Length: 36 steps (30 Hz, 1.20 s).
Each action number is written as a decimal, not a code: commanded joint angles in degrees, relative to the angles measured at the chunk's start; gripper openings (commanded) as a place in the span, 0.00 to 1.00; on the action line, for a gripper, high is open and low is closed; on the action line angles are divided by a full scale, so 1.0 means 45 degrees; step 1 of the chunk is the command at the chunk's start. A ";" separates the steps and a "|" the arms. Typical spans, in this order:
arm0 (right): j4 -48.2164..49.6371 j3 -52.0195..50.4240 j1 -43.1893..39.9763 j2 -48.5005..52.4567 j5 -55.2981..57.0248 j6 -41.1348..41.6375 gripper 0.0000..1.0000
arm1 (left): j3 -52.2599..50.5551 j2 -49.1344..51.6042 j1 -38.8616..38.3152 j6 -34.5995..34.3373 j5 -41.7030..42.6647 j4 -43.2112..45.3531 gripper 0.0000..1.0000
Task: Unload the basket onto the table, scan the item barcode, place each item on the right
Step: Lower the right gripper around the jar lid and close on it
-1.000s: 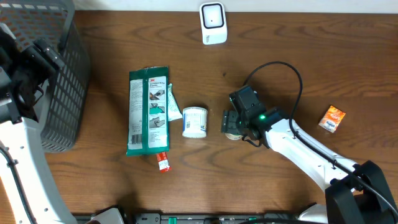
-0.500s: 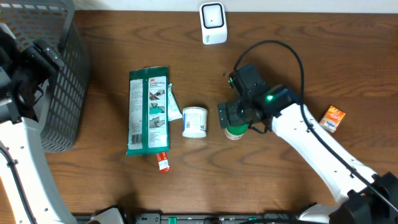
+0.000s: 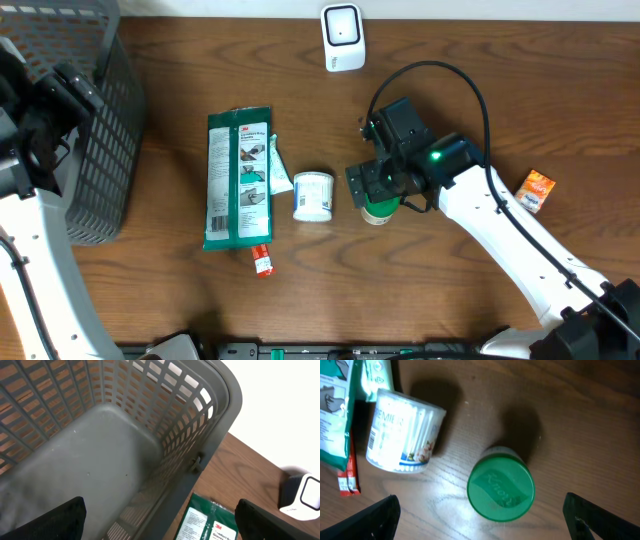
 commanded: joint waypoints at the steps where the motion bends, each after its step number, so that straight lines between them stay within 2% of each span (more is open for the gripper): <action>1: 0.0282 -0.0457 0.0053 -0.0107 0.0039 -0.0170 0.99 | 0.0117 -0.0019 0.0029 -0.0068 -0.0068 -0.0015 0.93; 6: 0.1190 -0.1452 0.0165 -0.0107 0.0044 -0.0170 0.99 | 0.0117 -0.0019 0.0029 -0.0068 -0.0068 -0.0019 0.93; 14: 0.3939 -0.3473 0.0189 -0.0107 0.0039 -0.0170 0.99 | 0.0117 -0.0019 0.0029 -0.0068 -0.0068 -0.0015 0.93; 20: 0.4629 -0.4119 0.0189 -0.0107 0.0039 -0.0175 0.99 | 0.0117 -0.0019 0.0029 -0.0068 -0.0068 -0.0015 0.93; 31: 0.4551 -0.4036 0.0151 -0.0107 -0.0117 -0.0185 0.99 | 0.0117 -0.0019 0.0029 -0.0068 -0.0068 -0.0015 0.93; 36: 0.3021 -0.2841 -0.0262 -0.0107 -0.0204 -0.0185 0.99 | 0.0117 -0.0019 0.0029 -0.0068 -0.0068 -0.0015 0.93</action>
